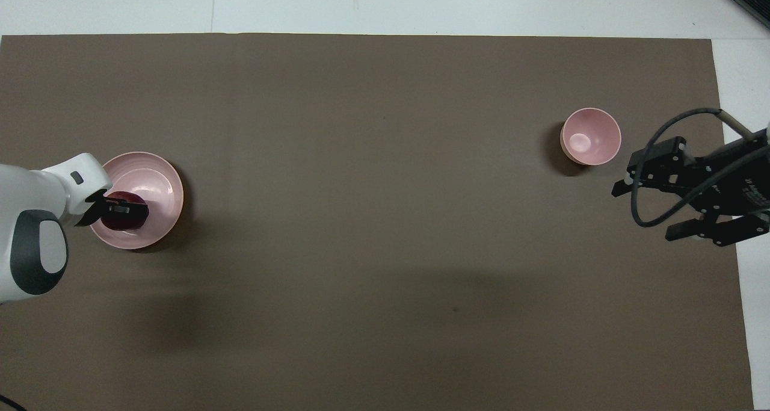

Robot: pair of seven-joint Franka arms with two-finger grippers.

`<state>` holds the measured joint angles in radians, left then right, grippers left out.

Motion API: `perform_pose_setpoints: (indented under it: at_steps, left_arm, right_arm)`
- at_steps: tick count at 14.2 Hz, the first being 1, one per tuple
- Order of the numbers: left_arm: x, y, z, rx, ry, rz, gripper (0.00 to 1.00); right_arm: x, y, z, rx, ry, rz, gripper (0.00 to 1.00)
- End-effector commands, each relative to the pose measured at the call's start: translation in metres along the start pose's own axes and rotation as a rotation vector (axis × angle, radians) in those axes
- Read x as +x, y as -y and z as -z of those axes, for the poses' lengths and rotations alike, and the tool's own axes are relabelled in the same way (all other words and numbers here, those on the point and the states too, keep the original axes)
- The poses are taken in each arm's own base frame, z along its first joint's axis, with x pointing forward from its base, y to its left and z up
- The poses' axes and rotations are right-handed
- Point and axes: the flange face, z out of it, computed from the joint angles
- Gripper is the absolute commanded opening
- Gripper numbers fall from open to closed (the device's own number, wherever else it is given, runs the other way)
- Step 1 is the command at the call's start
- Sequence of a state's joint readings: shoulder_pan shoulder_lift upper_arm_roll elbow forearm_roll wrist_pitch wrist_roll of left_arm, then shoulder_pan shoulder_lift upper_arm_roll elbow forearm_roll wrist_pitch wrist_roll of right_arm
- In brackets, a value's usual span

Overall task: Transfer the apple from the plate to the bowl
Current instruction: 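Lift the apple with the left gripper while the right gripper reaches toward it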

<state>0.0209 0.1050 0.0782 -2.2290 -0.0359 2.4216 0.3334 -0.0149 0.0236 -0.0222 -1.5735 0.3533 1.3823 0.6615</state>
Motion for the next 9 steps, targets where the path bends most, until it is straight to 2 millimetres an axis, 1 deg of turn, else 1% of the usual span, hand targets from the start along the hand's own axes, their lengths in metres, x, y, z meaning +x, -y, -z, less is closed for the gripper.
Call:
perform_pose_setpoints:
  at_steps: [1, 2, 4, 5, 6, 7, 8, 9]
  left_arm:
    - [0.008, -0.003, 0.017, 0.004, -0.018, -0.021, 0.0]
    - [0.012, -0.004, 0.031, -0.003, -0.007, -0.019, 0.0]
    - [0.019, -0.012, 0.06, -0.032, 0.043, -0.029, 0.0]
    - [0.023, -0.018, 0.072, -0.07, 0.054, -0.019, 0.0]
    - [0.028, -0.029, 0.088, -0.122, 0.039, -0.004, 0.0]
    - [0.03, -0.036, 0.094, -0.179, 0.022, 0.024, 0.0]
    - [0.033, -0.048, 0.098, -0.226, 0.003, 0.038, 0.0]
    - [0.037, -0.068, 0.098, -0.271, -0.008, 0.038, 0.0]
  right_arm:
    - [0.004, 0.016, -0.022, 0.059, 0.088, -0.109, 1.0]
    - [0.006, 0.022, -0.027, 0.08, 0.102, -0.141, 1.0]
    - [0.002, 0.037, -0.048, 0.12, 0.146, -0.203, 1.0]
    - [0.004, 0.042, -0.057, 0.147, 0.176, -0.24, 1.0]
    - [0.005, 0.047, -0.065, 0.164, 0.205, -0.269, 1.0]
    - [0.009, 0.052, -0.075, 0.179, 0.243, -0.305, 1.0]
    - [0.012, 0.055, -0.084, 0.202, 0.277, -0.335, 1.0]
    - [0.013, 0.061, -0.095, 0.227, 0.306, -0.36, 1.0]
